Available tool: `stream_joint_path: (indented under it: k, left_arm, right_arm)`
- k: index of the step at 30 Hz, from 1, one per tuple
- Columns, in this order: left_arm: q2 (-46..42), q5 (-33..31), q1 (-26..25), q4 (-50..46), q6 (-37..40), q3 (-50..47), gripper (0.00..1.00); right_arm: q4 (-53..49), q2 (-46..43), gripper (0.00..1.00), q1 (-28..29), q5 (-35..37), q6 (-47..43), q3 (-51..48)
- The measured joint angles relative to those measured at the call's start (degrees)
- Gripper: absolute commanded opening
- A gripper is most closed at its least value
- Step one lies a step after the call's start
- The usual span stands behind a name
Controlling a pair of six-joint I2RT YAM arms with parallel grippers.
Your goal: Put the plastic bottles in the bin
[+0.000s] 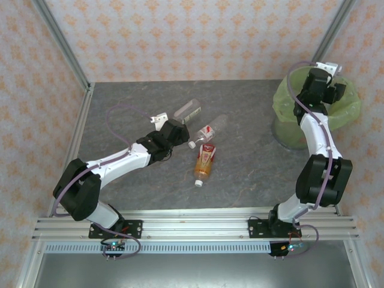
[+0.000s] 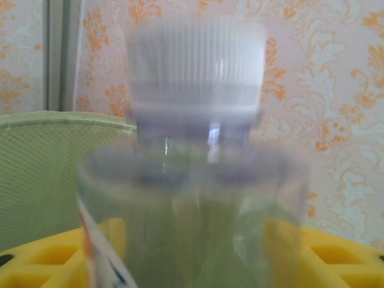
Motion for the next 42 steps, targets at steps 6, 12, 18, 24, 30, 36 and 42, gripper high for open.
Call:
stream_joint_path:
  k: [6, 12, 18, 24, 30, 36, 42]
  left_arm:
    - [0.0, 0.2, 0.0, 0.0, 0.0, 0.0, 1.0]
    - [0.1, 0.9, 0.0, 0.0, 0.0, 0.0, 1.0]
    - [0.2, 1.3, 0.0, 0.0, 0.0, 0.1, 1.0]
    - [1.0, 1.4, 0.0, -0.1, 0.0, 1.3, 1.0]
    - [1.2, 1.4, 0.8, -1.9, 2.5, 4.1, 1.0]
    - [2.2, 1.5, 4.4, -4.5, 9.0, 7.7, 1.0]
    - [6.7, 4.8, 8.4, -7.9, 19.7, 12.3, 1.0]
  right_arm:
    - [-0.5, 1.1, 0.81, 0.0, 4.9, -1.3, 1.7]
    - [-1.6, 1.4, 0.86, 0.0, 8.0, -1.0, 3.4]
    - [-5.4, 0.5, 0.92, 0.0, 6.3, 1.8, 3.4]
    - [-8.9, -2.7, 0.99, 0.0, 2.7, 5.2, 3.4]
    - [-13.3, -7.4, 0.99, 0.2, -2.3, 10.1, 3.4]
    - [-17.4, -12.1, 0.99, 2.2, -10.7, 18.1, 2.0]
    - [-19.5, -16.2, 0.99, 6.1, -20.6, 24.9, -0.4]
